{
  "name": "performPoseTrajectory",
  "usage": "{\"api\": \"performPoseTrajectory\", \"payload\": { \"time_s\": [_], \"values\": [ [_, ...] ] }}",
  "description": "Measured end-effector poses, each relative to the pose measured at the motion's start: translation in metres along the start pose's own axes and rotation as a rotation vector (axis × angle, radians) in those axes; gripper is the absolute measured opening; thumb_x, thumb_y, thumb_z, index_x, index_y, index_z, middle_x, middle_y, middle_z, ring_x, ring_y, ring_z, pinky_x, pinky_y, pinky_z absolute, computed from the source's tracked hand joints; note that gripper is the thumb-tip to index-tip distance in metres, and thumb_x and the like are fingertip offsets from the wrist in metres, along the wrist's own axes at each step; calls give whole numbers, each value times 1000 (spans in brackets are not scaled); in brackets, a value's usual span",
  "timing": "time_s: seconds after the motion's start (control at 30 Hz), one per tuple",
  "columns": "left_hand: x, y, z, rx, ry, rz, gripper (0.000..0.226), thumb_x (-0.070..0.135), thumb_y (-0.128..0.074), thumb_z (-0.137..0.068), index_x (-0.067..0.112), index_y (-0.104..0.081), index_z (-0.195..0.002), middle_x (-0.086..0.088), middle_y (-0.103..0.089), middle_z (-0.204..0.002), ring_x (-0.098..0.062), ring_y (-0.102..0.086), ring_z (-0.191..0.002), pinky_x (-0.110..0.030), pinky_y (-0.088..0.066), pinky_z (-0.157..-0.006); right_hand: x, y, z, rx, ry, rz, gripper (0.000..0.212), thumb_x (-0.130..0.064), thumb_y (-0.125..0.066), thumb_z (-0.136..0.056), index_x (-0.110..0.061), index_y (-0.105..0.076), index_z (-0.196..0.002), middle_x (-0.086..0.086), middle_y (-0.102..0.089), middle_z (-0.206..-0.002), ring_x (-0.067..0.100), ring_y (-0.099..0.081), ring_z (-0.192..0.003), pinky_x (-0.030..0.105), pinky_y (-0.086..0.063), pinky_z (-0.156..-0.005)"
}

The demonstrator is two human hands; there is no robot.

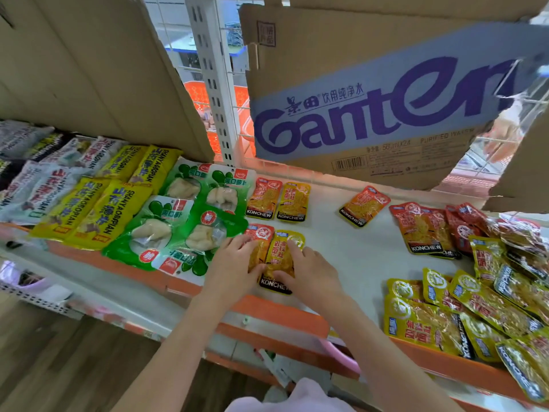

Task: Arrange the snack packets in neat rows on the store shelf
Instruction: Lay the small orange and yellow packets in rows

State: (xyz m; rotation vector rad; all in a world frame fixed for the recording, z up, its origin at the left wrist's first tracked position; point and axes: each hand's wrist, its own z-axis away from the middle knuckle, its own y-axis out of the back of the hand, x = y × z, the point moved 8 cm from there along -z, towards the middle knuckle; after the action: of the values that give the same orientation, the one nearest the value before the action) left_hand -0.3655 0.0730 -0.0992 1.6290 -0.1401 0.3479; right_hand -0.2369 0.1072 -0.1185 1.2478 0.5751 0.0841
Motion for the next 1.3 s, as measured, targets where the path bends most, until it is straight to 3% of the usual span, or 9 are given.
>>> {"api": "performPoseTrajectory", "payload": {
  "time_s": [0.33,0.47,0.67,0.8,0.9,1.0,1.1,1.2,1.3],
  "values": [
    [2,-3,1,16,44,-34,53,33,-55,-90,10,-42,-137,-6,-41,-138,-25,-32,-127,-32,-29,-106,-2,2,-4,11,13,5,72,-53,-46,-90,-21,-16,-148,8,-37,-137,24,-36,-128,36,-38,-97],
    [13,2,-4,40,32,-3,50,32,-58,-88,11,-47,-132,-9,-46,-130,-26,-36,-120,-35,-37,-99,7,6,-5,-7,43,-54,66,-49,-44,-93,-20,-20,-146,8,-42,-130,24,-39,-125,35,-37,-96],
    [69,-5,-35,88,-118,89,34,20,-60,-84,9,-60,-116,-13,-54,-115,-32,-46,-111,-39,-38,-93,72,40,4,150,-83,-113,49,-34,-45,-96,-15,-35,-139,6,-46,-128,25,-46,-120,35,-38,-93],
    [120,-27,-64,64,-284,144,26,17,-58,-81,7,-64,-105,-12,-59,-101,-31,-55,-96,-39,-47,-81,137,66,12,281,-227,-142,42,-28,-50,-94,-9,-47,-131,12,-48,-122,30,-50,-114,40,-43,-90],
    [157,-36,-88,50,-369,191,25,10,-49,-86,7,-64,-106,-10,-59,-108,-28,-53,-103,-37,-43,-88,178,90,16,388,-323,-110,37,-24,-55,-92,-3,-54,-122,16,-50,-118,33,-48,-111,37,-39,-89],
    [180,-51,-112,-19,-406,188,30,9,-43,-93,5,-58,-119,-9,-49,-134,-24,-41,-124,-29,-29,-100,209,110,15,472,-410,-59,32,-22,-56,-90,3,-57,-109,20,-50,-111,37,-47,-107,38,-39,-85],
    [184,-75,-122,-125,-432,119,39,13,-43,-94,8,-47,-133,-8,-35,-148,-22,-28,-137,-29,-22,-110,226,112,9,465,-471,-52,38,-29,-54,-92,1,-54,-115,19,-48,-118,35,-44,-112,40,-38,-90],
    [181,-82,-112,-122,-459,116,43,12,-46,-90,3,-48,-132,-12,-37,-147,-26,-32,-137,-30,-22,-112,229,105,3,388,-493,81,44,-35,-48,-93,-7,-48,-126,15,-46,-127,33,-38,-118,40,-35,-94],
    [171,-79,-95,-103,-461,175,41,19,-42,-82,0,-62,-112,-18,-54,-131,-34,-50,-123,-39,-37,-104,225,99,3,362,-518,118,43,-29,-50,-92,-6,-43,-128,17,-42,-128,35,-36,-118,41,-35,-93]
  ]
}}
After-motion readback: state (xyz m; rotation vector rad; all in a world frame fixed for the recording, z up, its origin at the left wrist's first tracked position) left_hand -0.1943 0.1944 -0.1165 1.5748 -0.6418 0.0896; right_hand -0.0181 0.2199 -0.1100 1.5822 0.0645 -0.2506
